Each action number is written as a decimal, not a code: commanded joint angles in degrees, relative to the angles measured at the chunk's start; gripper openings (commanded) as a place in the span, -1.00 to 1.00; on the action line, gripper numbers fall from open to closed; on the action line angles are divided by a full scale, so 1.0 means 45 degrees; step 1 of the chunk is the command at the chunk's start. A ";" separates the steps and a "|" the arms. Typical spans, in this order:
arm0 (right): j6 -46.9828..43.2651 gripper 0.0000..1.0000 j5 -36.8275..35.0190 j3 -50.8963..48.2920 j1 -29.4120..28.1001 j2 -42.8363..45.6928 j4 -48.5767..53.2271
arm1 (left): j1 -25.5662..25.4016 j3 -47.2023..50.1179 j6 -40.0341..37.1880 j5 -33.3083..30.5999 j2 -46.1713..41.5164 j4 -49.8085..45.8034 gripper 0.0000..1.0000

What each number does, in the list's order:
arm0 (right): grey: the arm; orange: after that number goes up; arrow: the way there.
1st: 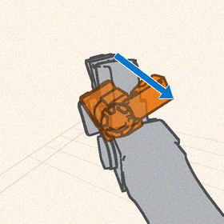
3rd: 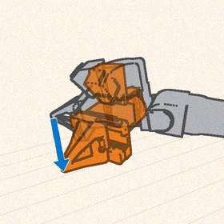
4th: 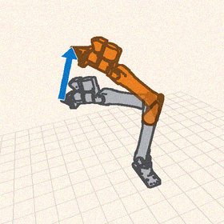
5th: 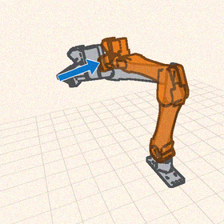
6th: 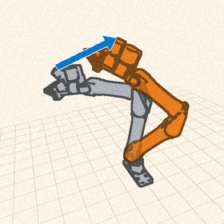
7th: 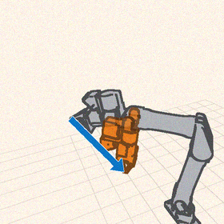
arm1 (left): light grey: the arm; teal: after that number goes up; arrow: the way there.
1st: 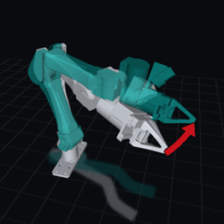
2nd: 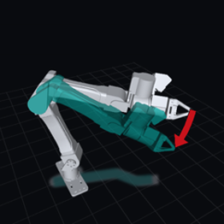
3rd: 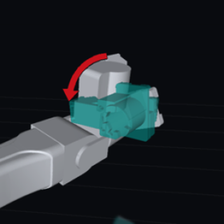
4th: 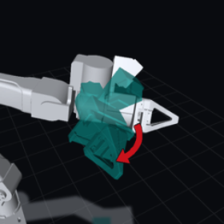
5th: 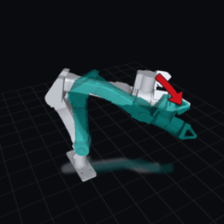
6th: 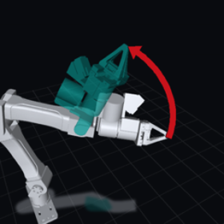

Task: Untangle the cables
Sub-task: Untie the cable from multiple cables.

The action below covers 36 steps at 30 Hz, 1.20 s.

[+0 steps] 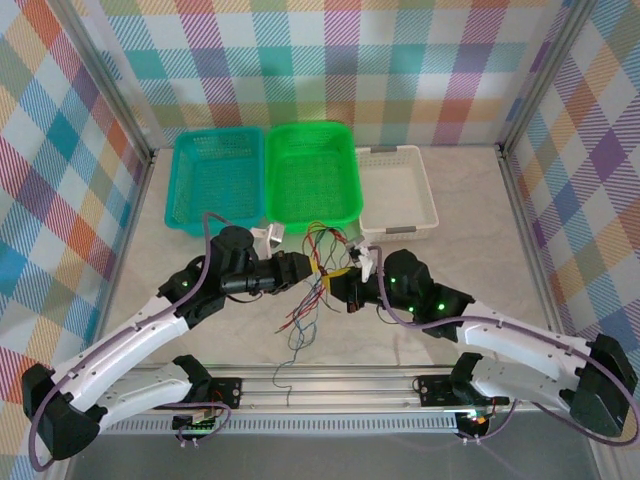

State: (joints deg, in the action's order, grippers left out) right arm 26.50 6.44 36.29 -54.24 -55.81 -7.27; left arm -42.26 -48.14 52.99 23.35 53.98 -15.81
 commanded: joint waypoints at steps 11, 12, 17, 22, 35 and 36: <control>-0.0038 -1.00 0.0853 0.0788 0.0002 0.0547 0.0101 | -0.0084 0.1021 -0.0917 0.1323 -0.0034 0.1727 0.42; -0.0030 -1.00 0.0809 0.0948 0.0002 0.0409 0.0215 | -0.0111 0.1029 -0.0931 0.1465 0.0098 0.1918 0.41; -0.0084 -1.00 0.0271 0.1627 0.0001 -0.0072 0.0740 | -0.0263 0.0934 -0.1391 0.1997 0.0608 0.2237 0.05; -0.0253 -1.00 0.0003 0.2182 0.0021 -0.0342 0.1301 | -0.0294 0.1022 -0.1974 0.1763 0.0665 0.1658 -0.58; -0.0119 -1.00 -0.0362 0.2832 0.0041 -0.0703 0.1476 | -0.0316 0.1220 -0.2626 0.2123 0.1326 0.1780 -0.38; -0.0127 -1.00 -0.0311 0.2867 0.0041 -0.0722 0.1482 | -0.0315 0.1206 -0.2706 0.2097 0.1341 0.1720 -0.44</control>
State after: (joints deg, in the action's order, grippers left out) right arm 26.28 4.38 44.91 -53.95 -59.00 5.85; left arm -42.57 -43.53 43.42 29.12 59.27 -7.14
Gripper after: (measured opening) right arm 0.067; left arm 0.296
